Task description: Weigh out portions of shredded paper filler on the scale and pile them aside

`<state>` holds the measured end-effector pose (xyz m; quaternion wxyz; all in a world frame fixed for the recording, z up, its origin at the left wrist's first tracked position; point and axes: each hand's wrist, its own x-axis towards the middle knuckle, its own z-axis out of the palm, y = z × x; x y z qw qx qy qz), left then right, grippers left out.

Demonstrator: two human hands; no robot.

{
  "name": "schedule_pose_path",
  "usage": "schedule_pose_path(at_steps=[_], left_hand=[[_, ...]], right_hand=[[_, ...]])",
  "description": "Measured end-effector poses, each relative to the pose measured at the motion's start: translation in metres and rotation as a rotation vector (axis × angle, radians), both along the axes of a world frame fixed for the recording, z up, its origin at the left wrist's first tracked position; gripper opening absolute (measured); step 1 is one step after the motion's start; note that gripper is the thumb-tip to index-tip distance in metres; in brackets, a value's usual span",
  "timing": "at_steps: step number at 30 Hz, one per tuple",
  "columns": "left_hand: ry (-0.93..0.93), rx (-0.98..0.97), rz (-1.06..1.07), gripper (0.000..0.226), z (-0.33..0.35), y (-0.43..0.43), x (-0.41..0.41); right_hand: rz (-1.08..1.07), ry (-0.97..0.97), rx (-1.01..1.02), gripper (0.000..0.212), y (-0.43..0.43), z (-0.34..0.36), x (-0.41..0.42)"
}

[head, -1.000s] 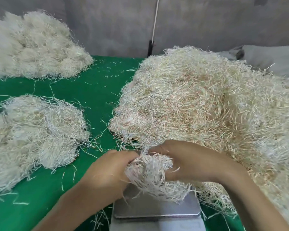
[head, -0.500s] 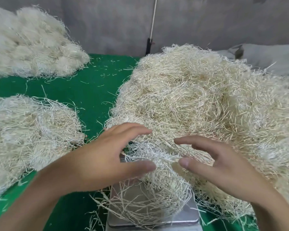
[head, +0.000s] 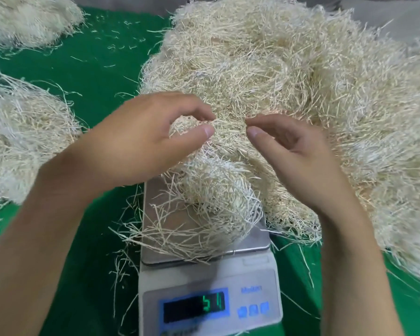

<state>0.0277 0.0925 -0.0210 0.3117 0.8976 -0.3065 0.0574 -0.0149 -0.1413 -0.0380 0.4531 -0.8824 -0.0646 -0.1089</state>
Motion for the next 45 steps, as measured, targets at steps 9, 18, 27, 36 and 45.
schedule_pose_path(at_steps=[9, 18, 27, 36, 45], left_hand=[[-0.064, -0.106, 0.023, 0.028, -0.001, 0.006, 0.001], [-0.014, -0.251, 0.09, 0.029, 0.0, 0.016, 0.008], [0.021, -0.299, 0.199, 0.02, -0.011, 0.031, 0.032], [0.062, -0.246, 0.357, 0.024, -0.027, 0.053, 0.075], [0.138, -0.272, 0.305, 0.02, -0.044, 0.037, 0.09]], right_hand=[[-0.041, -0.018, 0.029, 0.024, 0.006, -0.001, -0.013], [-0.049, -0.093, 0.119, 0.014, 0.0, 0.006, -0.022], [-0.091, -0.09, 0.073, 0.016, -0.009, 0.009, -0.013], [-0.144, -0.034, -0.194, 0.019, -0.016, 0.03, 0.041], [-0.015, -0.053, -0.721, 0.067, 0.015, 0.021, 0.156]])
